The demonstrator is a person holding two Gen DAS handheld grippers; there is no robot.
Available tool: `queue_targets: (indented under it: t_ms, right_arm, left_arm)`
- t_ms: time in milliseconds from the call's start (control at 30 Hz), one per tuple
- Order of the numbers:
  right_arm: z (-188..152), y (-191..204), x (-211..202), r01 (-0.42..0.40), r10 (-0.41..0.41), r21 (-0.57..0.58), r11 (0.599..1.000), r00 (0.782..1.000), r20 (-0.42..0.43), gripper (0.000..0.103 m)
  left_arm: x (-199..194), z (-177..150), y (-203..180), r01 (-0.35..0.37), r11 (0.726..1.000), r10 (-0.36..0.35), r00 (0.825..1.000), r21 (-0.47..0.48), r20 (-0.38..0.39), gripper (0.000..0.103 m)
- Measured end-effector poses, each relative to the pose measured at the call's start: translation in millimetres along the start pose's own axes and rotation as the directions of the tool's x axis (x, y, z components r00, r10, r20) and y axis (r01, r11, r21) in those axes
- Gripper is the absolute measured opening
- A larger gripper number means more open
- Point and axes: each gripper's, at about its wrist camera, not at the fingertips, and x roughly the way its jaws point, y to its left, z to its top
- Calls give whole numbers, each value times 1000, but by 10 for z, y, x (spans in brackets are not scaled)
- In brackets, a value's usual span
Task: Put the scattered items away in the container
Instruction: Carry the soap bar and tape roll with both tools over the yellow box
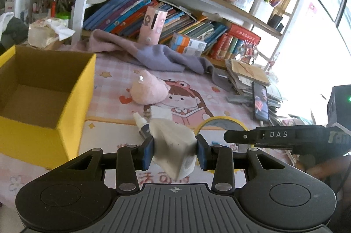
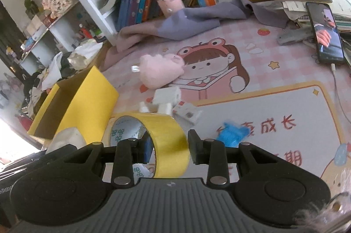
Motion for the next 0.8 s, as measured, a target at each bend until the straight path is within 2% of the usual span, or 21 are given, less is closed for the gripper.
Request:
queue_targets:
  t_ms: [233,600,800]
  right_arm:
    - [-359,521,-88,7,-6,-38,999,1000,12,31]
    - [-1224,1414,-196,-19,16,-90,996,999,-37,31]
    - [-1538,1813,-229,-52,44,-111,992,996,-76,31]
  left_arm:
    - [-436,-217,298,-10,1000,10,1000,11,-4,38]
    - [-1256,-671,786,-43,999,44,999,33,-24,38]
    - [-1532,-824,995,-39,999,40,999,14,-34,38]
